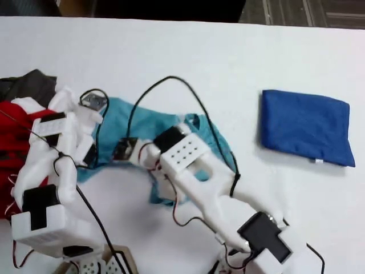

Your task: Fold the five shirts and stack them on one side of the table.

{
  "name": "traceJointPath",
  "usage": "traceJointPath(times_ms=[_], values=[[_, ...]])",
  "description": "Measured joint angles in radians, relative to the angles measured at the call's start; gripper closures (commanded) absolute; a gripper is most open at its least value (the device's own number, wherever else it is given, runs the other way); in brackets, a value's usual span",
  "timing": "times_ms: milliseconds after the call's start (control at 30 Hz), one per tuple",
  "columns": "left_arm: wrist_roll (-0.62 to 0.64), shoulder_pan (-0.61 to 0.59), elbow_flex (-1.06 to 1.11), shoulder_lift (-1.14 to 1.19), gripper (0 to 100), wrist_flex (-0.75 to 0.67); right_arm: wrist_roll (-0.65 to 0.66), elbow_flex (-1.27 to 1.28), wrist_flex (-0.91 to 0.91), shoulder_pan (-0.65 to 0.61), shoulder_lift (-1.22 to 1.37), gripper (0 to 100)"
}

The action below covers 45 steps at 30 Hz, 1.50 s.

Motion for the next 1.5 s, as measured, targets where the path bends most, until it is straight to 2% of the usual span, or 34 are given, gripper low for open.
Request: traceJointPath(times_ms=[133,400,500,700,767,1067,1200,1500], values=[[0.0,0.0,0.0,0.0,97,-0.003,0.04,0.0,0.021,-0.057,0.0,77.2],[0.0,0.0,0.0,0.0,97,-0.003,0.044,0.0,0.028,-0.049,0.0,77.2],[0.0,0.0,0.0,0.0,97,-0.003,0.048,0.0,-0.049,0.031,0.0,77.2],[0.0,0.0,0.0,0.0,97,-0.003,0.037,-0.005,-0.379,0.341,0.1,77.2],[0.0,0.0,0.0,0.0,97,-0.003,0.017,-0.04,-0.433,0.419,0.186,77.2],[0.0,0.0,0.0,0.0,97,-0.003,0.011,-0.288,-0.451,0.505,0.41,77.2],[0.0,0.0,0.0,0.0,97,-0.003,0.006,-0.445,-0.384,0.542,0.413,77.2],[0.0,0.0,0.0,0.0,97,-0.003,0.021,-0.703,0.034,0.503,0.413,77.3]])
